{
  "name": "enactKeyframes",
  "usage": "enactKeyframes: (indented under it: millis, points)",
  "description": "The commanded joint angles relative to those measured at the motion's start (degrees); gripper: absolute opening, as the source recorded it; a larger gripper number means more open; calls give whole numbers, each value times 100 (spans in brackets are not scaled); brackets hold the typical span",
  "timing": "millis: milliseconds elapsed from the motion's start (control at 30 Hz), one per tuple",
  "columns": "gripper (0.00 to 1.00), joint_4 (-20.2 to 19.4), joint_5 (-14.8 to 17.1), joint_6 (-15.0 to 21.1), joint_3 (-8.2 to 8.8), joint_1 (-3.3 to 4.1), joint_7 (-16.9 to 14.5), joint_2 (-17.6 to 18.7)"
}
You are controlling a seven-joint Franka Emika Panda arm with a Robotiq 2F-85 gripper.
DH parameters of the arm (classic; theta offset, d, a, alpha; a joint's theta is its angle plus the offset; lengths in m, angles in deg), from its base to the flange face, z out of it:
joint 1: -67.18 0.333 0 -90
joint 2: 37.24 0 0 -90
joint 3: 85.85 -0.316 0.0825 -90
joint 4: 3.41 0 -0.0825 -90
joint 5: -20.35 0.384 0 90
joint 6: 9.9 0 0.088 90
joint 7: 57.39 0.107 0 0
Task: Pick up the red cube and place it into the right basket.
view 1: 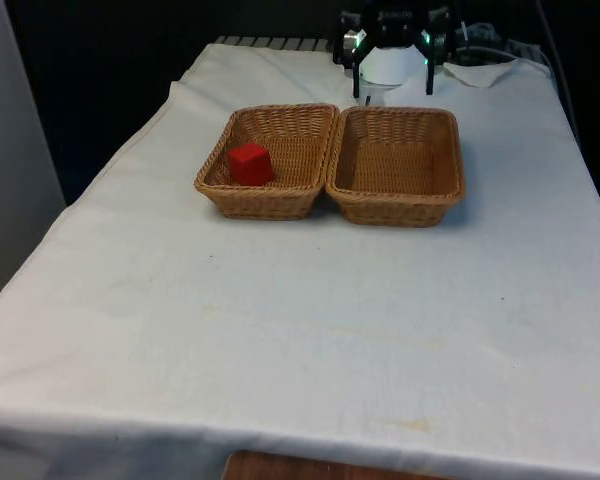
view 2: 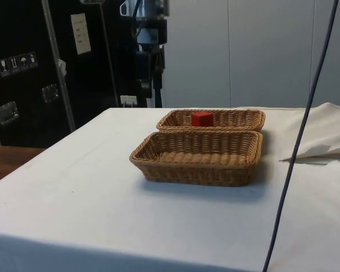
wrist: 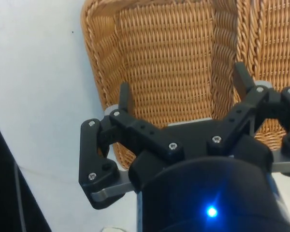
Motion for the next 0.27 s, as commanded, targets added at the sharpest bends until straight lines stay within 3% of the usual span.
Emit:
enactKeyframes:
  millis: [0, 233]
  points:
    - [100, 29, -126, -34, -11, 17, 109, 17]
    - [100, 6, -52, 0, -63, -6, 40, 0]
